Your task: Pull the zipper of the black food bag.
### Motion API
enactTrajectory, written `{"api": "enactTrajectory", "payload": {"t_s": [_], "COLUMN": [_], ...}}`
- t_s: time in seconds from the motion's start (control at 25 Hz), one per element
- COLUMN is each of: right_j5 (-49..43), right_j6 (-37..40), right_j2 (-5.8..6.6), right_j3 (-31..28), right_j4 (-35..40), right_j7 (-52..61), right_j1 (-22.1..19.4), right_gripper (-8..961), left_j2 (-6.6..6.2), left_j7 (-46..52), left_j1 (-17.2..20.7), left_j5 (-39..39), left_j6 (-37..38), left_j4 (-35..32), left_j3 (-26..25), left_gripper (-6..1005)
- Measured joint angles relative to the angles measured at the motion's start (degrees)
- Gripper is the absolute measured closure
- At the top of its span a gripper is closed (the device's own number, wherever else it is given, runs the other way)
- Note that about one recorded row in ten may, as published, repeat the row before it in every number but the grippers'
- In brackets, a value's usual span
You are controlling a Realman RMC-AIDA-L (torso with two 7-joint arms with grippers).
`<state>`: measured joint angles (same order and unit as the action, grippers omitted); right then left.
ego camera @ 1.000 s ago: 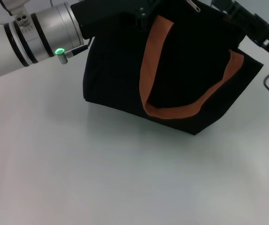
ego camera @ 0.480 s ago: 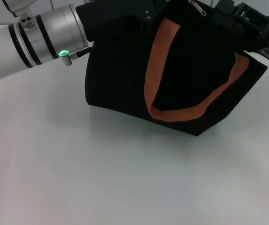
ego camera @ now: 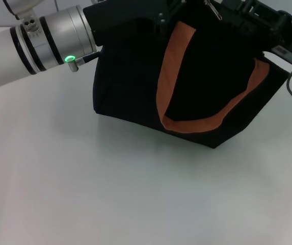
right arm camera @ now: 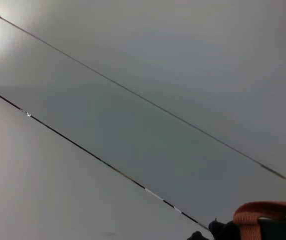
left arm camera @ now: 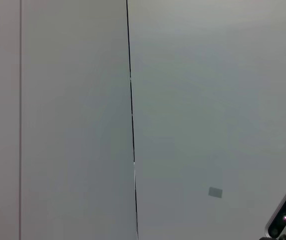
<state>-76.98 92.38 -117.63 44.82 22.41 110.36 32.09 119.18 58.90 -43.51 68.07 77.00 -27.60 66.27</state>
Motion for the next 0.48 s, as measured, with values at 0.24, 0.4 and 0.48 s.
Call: {"api": "enactTrajectory", "payload": {"t_s": [0.24, 0.4, 0.48], "right_j5": [-0.5, -0.6, -0.6], "right_j6": [-0.2, -0.6, -0.9], "right_j2": [-0.05, -0.05, 0.05], "right_j3": [0.0, 0.3, 0.9], "right_j4": [-0.1, -0.1, -0.1], "right_j7": [0.1, 0.6, 0.6], "right_j1": [0.9, 1.0, 1.1], "right_gripper": [381, 383, 385], "left_j2": [0.0, 0.0, 0.0], "left_j7": [0.0, -0.2, -0.2], "left_j1": [0.0, 0.0, 0.0], "left_j5": [-0.2, -0.3, -0.3], "left_j6": [-0.1, -0.2, -0.2], "left_j4": [0.0, 0.0, 0.0], "left_j3": [0.0, 0.0, 0.0], "left_gripper": [968, 968, 968]}}
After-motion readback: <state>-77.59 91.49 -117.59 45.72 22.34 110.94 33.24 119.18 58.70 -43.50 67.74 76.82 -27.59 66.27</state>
